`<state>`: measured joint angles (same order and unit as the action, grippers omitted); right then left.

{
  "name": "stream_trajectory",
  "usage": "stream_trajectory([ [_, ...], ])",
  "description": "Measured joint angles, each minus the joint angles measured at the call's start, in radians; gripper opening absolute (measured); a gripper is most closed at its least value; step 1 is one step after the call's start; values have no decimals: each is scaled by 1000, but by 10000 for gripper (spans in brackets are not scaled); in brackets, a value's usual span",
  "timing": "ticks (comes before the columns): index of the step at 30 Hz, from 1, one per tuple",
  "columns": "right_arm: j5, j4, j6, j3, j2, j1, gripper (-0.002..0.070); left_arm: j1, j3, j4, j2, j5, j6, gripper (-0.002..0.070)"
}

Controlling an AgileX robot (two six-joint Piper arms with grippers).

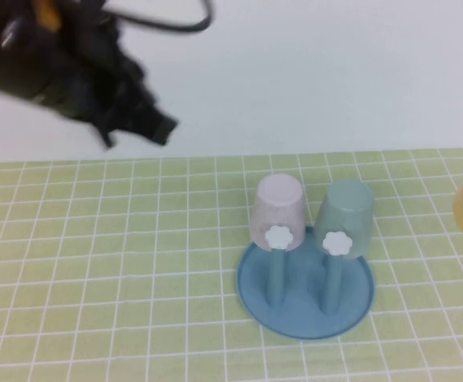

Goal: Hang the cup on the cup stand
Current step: Place the cup on the cup holder

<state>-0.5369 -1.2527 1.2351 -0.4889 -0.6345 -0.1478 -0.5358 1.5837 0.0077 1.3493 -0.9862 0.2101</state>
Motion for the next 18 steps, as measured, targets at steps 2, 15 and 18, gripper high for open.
stream_trajectory([
  [2, -6, -28, 4, 0, -2, 0, 533, 0, -113, 74, -72, 75, -84, -1],
  [15, -180, -109, 22, -65, -260, 0, 533, 0, -665, 344, -369, 369, -460, -1],
  [18, -233, -109, 16, -111, -351, 0, 548, 0, -717, 422, -385, 366, -538, -1],
])
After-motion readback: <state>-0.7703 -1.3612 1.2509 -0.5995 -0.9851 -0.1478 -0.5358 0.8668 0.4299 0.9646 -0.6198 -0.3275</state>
